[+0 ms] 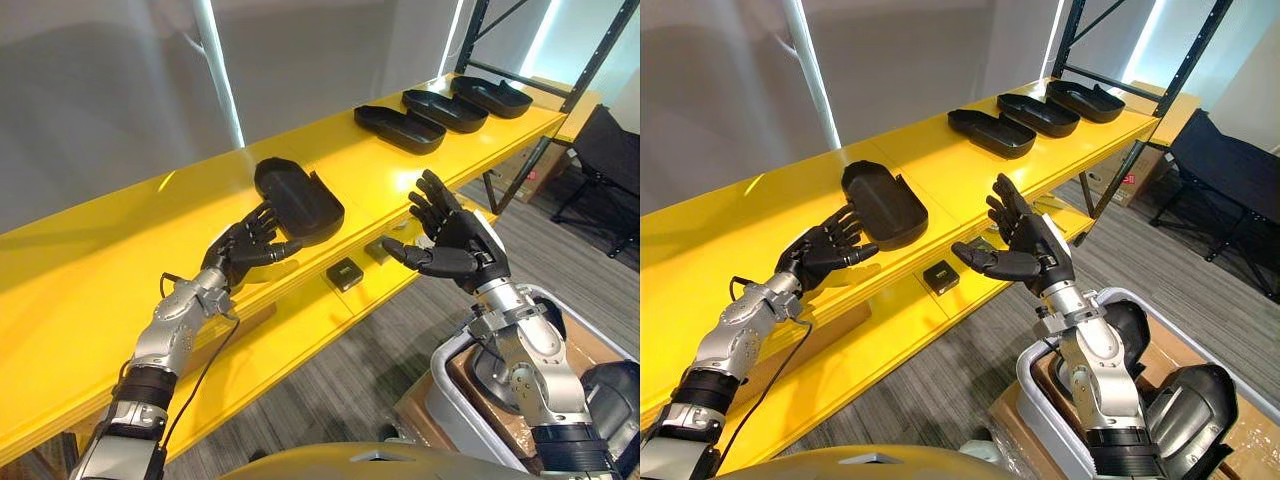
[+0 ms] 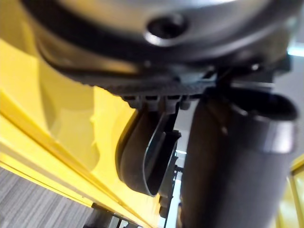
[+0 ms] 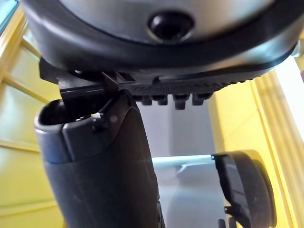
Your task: Walk over and take three plastic housings, then place them on the shelf
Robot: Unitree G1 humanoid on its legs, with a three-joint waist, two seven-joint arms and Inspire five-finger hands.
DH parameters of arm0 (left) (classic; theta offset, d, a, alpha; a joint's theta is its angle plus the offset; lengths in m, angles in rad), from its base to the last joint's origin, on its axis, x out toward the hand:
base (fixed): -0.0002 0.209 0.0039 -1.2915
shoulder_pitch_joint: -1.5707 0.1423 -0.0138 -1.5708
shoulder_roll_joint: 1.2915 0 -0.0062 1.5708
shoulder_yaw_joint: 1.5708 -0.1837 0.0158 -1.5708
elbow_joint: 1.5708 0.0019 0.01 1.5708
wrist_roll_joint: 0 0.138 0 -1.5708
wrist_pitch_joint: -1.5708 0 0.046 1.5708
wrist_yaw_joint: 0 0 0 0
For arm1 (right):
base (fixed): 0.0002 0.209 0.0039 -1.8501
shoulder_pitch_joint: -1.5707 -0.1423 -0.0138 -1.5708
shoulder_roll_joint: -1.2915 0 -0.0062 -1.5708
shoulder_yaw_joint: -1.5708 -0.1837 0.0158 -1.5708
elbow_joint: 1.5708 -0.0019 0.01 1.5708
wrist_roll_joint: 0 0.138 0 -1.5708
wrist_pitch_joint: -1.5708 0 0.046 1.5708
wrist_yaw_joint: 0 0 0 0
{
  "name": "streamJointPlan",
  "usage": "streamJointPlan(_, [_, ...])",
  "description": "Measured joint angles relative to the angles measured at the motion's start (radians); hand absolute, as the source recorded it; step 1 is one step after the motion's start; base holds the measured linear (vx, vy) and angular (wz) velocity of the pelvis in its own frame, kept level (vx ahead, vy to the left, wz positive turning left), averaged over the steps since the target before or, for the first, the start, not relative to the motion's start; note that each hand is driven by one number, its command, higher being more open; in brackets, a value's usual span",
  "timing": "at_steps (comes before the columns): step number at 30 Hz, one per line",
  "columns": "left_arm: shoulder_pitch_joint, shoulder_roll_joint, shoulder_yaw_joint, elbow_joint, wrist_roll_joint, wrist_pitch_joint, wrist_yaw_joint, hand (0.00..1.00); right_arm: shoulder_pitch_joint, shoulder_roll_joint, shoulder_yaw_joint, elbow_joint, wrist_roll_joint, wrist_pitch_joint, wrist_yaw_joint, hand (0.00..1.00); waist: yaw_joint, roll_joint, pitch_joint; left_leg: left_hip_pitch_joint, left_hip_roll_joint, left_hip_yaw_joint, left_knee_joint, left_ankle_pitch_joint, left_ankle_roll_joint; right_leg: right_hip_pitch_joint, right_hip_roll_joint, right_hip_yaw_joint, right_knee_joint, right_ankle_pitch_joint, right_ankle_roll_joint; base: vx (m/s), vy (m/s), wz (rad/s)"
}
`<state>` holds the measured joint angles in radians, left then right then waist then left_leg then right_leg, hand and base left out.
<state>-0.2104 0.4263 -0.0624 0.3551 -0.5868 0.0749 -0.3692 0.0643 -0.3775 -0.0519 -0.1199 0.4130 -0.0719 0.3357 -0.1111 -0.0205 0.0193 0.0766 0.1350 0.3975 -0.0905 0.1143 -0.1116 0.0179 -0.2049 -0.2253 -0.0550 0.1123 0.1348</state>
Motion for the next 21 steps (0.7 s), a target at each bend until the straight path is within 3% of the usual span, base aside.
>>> streamJointPlan(7, [-0.062, -0.002, -0.021, 0.072, 0.000, 0.001, 0.037, 1.00, -0.026, -0.014, 0.046, 0.076, -0.345, -0.003, -0.121, 1.00, 0.011, -0.021, -0.004, -0.009, -0.001, -0.021, 0.000, 0.002, 0.002, 0.006, -0.002, -0.019, -0.002, 0.000, -0.001, 0.00, 0.002, 0.08])
streamJointPlan(13, [-0.068, -0.035, -0.023, 0.070, 0.001, -0.030, 0.091, 1.00, -0.171, -0.021, 0.065, 0.200, -0.631, -0.013, -0.338, 1.00, 0.034, -0.031, -0.004, -0.031, -0.002, -0.052, 0.000, 0.010, 0.005, 0.019, -0.001, -0.050, -0.022, 0.020, 0.001, 0.01, -0.002, 0.14])
streamJointPlan(16, [-0.066, -0.036, -0.023, 0.044, 0.001, -0.033, 0.127, 1.00, -0.223, -0.026, 0.064, 0.243, -0.683, -0.038, -0.431, 1.00, 0.050, -0.034, 0.001, -0.035, -0.003, -0.073, 0.000, 0.013, 0.007, 0.031, -0.002, -0.073, -0.022, 0.019, 0.000, -0.01, 0.003, 0.19])
streamJointPlan(21, [0.016, -0.036, 0.010, -0.157, 0.001, -0.059, 0.139, 1.00, -0.275, -0.057, 0.070, 0.279, -0.683, -0.092, -0.479, 1.00, 0.080, -0.034, 0.032, -0.055, -0.006, -0.112, 0.000, 0.021, 0.011, 0.037, -0.003, -0.111, -0.022, 0.016, -0.002, -0.02, 0.009, 0.23])
